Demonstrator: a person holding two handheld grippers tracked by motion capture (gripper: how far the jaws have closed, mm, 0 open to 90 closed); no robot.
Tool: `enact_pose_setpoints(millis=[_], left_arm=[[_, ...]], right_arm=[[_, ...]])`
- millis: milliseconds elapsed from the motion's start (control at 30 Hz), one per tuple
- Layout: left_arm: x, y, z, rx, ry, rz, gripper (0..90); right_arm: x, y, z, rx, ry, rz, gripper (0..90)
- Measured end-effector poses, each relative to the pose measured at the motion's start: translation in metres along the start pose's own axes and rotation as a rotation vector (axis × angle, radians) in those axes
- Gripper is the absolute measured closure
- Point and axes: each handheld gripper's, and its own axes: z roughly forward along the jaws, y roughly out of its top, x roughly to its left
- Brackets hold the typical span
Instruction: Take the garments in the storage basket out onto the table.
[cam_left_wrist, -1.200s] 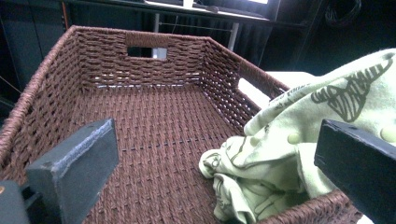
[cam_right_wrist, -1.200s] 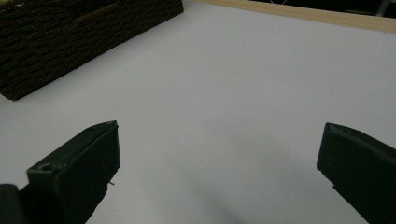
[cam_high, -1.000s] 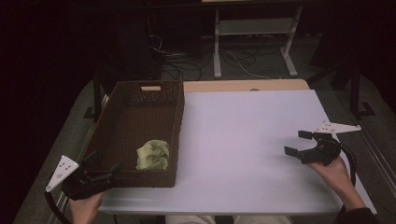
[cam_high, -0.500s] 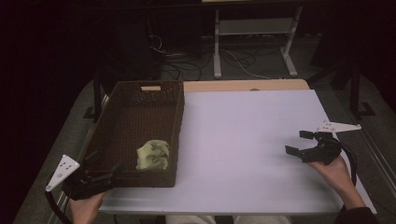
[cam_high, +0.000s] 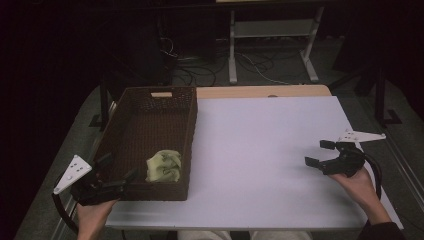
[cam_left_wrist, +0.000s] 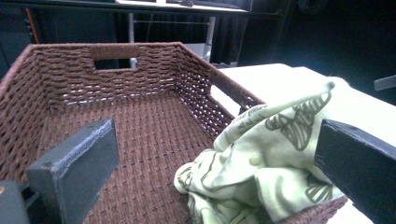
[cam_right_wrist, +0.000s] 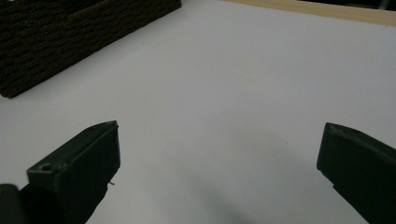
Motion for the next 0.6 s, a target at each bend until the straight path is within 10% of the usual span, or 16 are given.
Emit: enact_pose_setpoints(millis=[600], left_arm=[[-0.016,0.023,0.013,0.002,-0.110,0.036,0.0]], right_arm=[[0.001,0.000,0.001,0.006,-0.003,-0.002,0.0]])
